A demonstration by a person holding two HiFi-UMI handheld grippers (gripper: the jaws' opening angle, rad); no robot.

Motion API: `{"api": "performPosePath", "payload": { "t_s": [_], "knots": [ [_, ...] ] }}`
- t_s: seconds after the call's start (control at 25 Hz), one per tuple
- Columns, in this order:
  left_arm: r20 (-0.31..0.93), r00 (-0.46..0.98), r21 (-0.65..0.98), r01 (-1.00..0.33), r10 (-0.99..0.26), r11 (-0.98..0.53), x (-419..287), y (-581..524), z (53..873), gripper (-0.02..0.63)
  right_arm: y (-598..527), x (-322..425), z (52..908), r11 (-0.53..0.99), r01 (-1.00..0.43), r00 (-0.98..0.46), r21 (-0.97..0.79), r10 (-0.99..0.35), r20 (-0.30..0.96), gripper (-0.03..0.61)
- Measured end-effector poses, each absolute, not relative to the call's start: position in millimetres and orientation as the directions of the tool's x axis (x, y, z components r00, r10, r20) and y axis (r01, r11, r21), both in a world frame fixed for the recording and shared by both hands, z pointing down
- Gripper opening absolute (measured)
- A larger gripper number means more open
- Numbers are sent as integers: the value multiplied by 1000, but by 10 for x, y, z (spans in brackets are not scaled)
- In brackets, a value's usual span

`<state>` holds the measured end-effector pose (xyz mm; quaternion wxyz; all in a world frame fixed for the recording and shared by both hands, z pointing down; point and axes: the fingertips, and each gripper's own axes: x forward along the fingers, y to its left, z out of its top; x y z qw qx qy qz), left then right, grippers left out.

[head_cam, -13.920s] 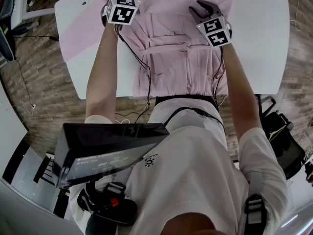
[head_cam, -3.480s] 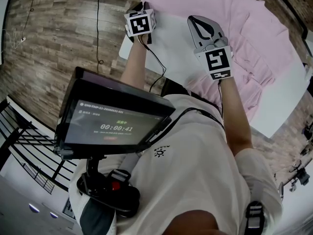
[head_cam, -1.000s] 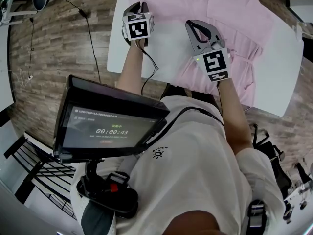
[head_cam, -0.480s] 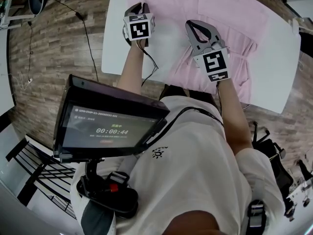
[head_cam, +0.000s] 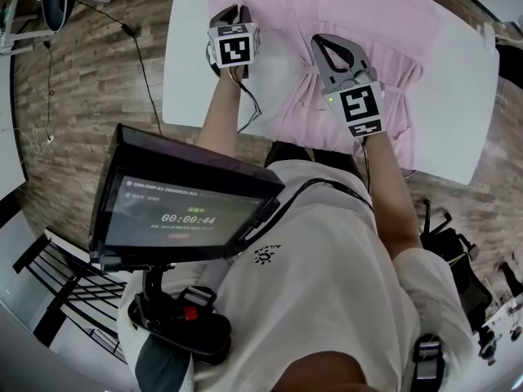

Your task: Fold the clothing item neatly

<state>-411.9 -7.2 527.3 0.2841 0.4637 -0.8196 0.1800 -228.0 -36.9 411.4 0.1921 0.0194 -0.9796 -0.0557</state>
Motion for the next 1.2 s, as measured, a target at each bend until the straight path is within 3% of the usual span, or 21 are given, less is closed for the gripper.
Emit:
{"api": "performPosePath", "payload": {
  "t_s": [1.2],
  "knots": [
    [634,-355,-48,-905,-687,423,-3575,-756,5318,35,-887,-1713,4155,990,-92,-917,109,-127,378,5]
  ]
}}
